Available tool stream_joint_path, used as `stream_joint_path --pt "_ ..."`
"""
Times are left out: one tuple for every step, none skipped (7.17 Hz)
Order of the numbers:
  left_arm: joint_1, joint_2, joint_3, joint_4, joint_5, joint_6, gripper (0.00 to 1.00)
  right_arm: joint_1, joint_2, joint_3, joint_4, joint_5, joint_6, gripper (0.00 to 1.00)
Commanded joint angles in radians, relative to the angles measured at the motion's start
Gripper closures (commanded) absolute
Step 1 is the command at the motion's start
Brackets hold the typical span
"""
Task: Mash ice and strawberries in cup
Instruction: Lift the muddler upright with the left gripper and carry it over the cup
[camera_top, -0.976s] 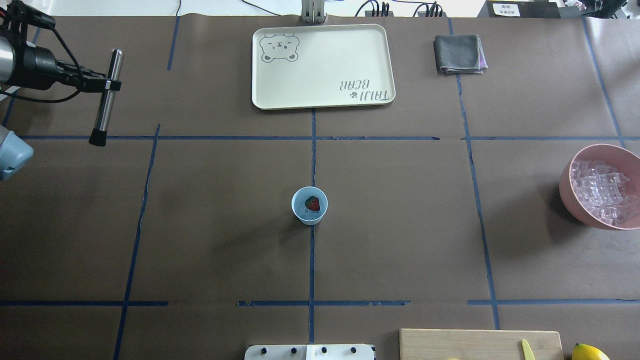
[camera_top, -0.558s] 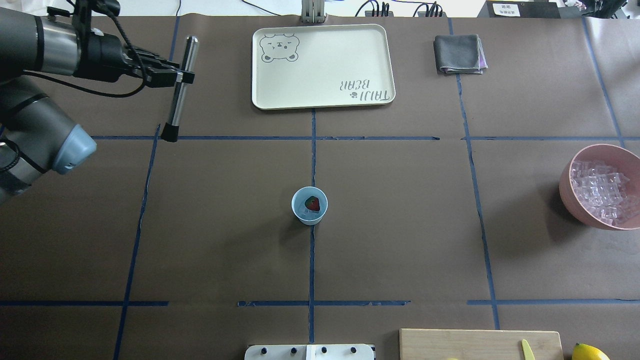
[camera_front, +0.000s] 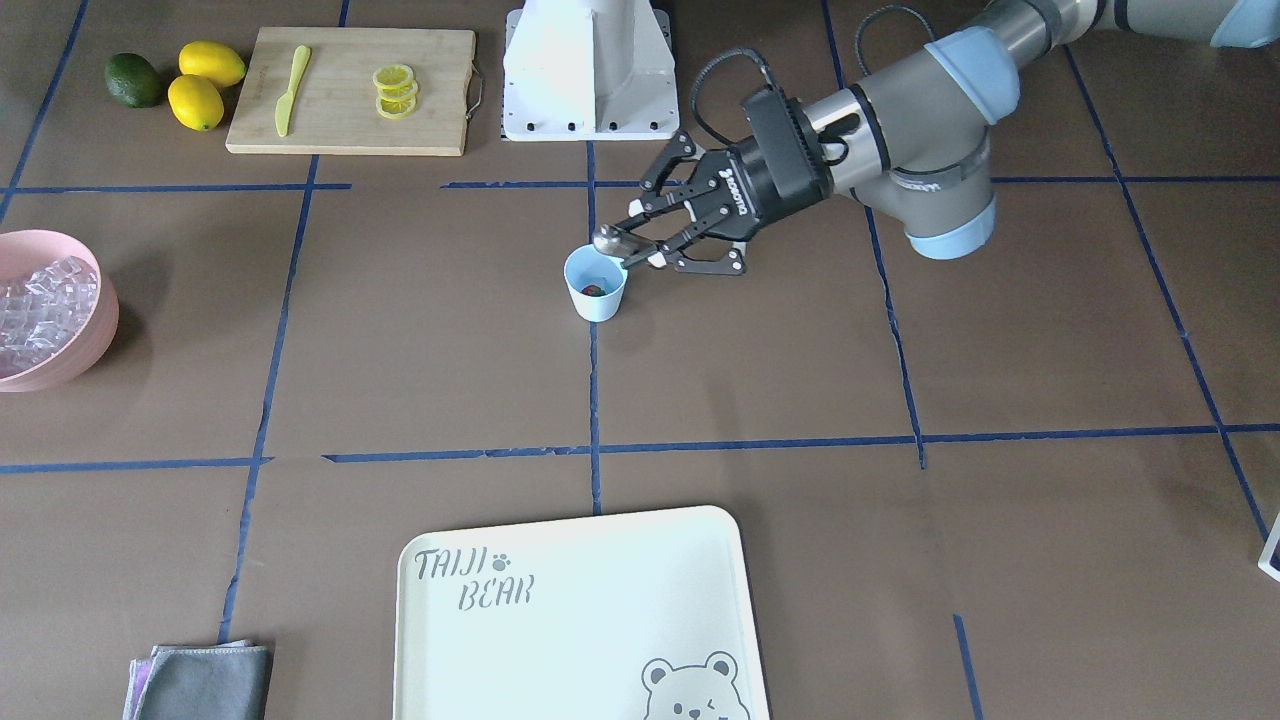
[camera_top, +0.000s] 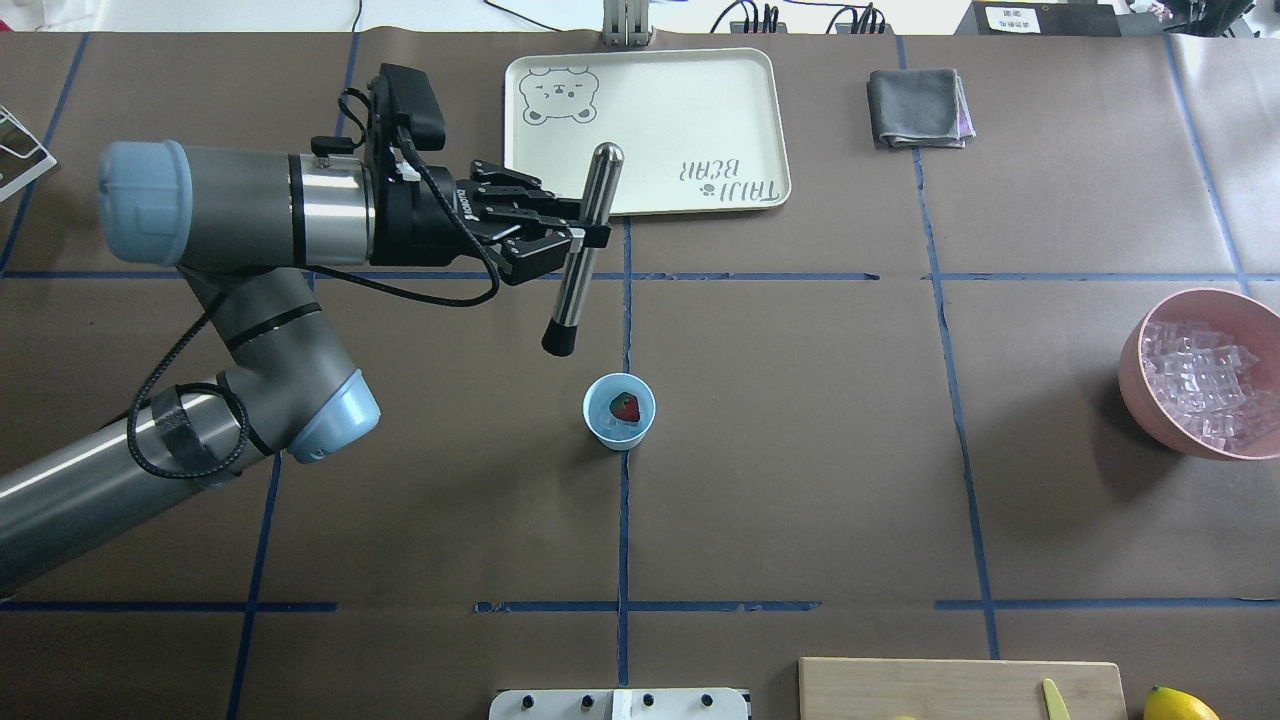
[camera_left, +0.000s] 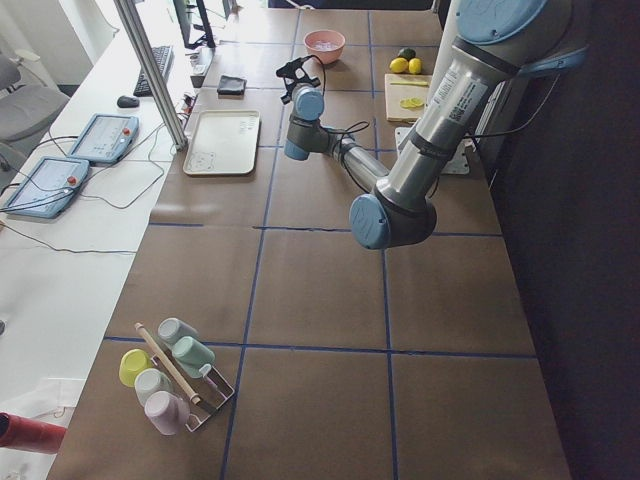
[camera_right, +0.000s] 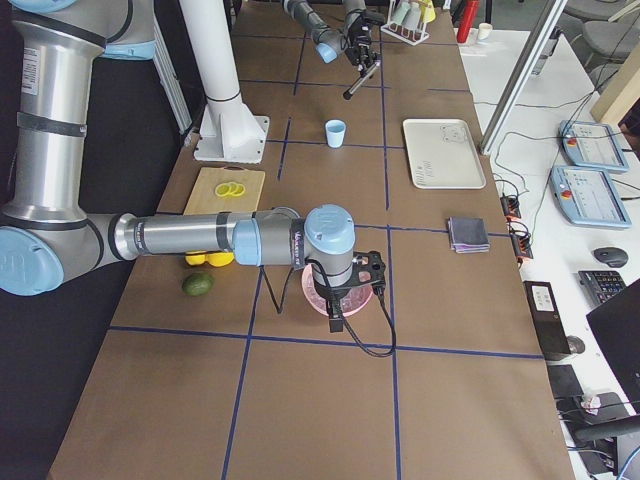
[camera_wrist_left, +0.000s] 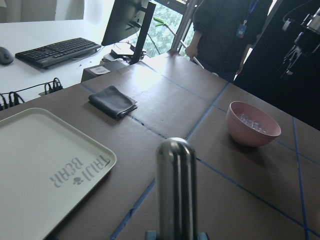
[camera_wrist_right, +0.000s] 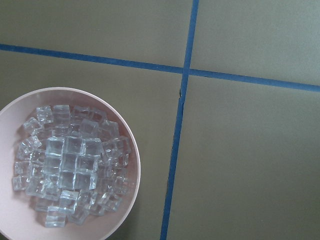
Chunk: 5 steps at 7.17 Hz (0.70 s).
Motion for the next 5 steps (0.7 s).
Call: stream_joint_path --pt "0.022 -0.044 -0.006 -0.029 0.033 0.112 1.00 0.001 0.000 -0.001 -0.001 0.000 0.000 0.01" --pt "0.022 -0.035 -0.004 -0.033 0.050 0.189 1.00 0.000 0.000 0.001 0.001 0.000 0.000 0.01" --pt "0.027 -0.037 -0.001 -0.068 0.053 0.220 1.00 0.000 0.002 0.001 0.001 0.000 0.000 0.00" --pt "0.031 -0.037 0.000 -0.090 0.053 0.224 1.00 0.000 0.002 -0.001 0.001 0.000 0.000 0.01" --pt "0.059 -0.034 0.017 -0.140 0.056 0.227 1.00 0.000 0.002 0.001 0.001 -0.001 0.000 0.00"
